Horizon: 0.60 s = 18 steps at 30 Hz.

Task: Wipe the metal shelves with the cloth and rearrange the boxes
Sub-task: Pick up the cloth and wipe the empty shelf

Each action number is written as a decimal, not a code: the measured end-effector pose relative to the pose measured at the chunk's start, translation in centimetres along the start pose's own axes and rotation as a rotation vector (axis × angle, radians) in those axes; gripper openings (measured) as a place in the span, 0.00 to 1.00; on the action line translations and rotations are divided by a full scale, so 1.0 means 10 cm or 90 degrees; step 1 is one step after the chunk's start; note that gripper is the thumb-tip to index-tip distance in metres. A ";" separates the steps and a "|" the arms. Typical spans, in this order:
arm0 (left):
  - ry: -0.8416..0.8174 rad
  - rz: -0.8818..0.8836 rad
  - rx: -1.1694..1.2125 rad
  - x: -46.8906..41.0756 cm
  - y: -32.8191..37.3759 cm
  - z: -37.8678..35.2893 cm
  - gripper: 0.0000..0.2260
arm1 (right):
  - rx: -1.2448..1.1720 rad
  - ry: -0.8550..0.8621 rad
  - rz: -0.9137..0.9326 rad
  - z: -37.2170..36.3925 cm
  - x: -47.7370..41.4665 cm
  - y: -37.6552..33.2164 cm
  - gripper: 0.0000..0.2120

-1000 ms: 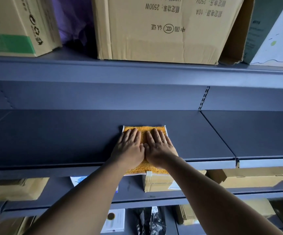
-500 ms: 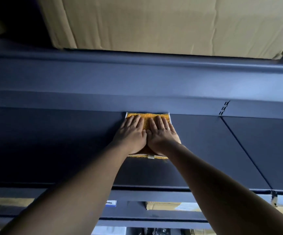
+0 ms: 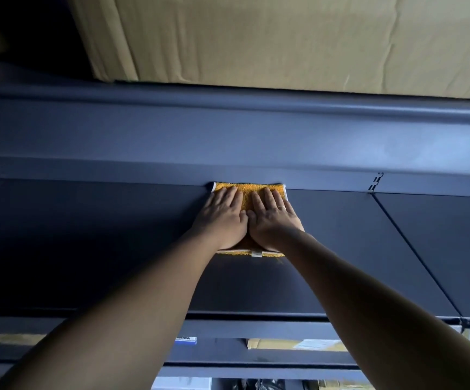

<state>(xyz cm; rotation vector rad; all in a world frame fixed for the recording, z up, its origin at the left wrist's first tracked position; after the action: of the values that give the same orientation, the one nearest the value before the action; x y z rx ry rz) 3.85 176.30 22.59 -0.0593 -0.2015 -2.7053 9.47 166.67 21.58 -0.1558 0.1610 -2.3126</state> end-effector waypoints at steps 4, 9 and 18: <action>0.001 -0.014 0.011 0.00 -0.04 0.00 0.27 | -0.003 0.001 -0.011 0.00 -0.01 -0.02 0.31; 0.009 -0.035 0.018 -0.07 -0.14 0.01 0.27 | -0.007 0.010 -0.034 -0.01 -0.06 -0.09 0.31; 0.032 -0.043 0.016 -0.14 -0.64 0.07 0.26 | -0.013 0.007 -0.035 -0.04 -0.27 -0.57 0.32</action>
<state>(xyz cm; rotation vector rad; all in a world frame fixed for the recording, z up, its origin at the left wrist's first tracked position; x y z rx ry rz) 2.46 182.69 22.34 0.0225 -0.2265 -2.7673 7.16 172.53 21.95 -0.1602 0.1871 -2.3677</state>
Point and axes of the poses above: each hand's wrist, its own x-axis away from the middle knuckle, its own z-axis out of the back of the hand, y = z × x, the point moved 8 cm from there along -x, towards the middle knuckle, and after that the axes turned 9 degrees about z, right-handed, at the moved point
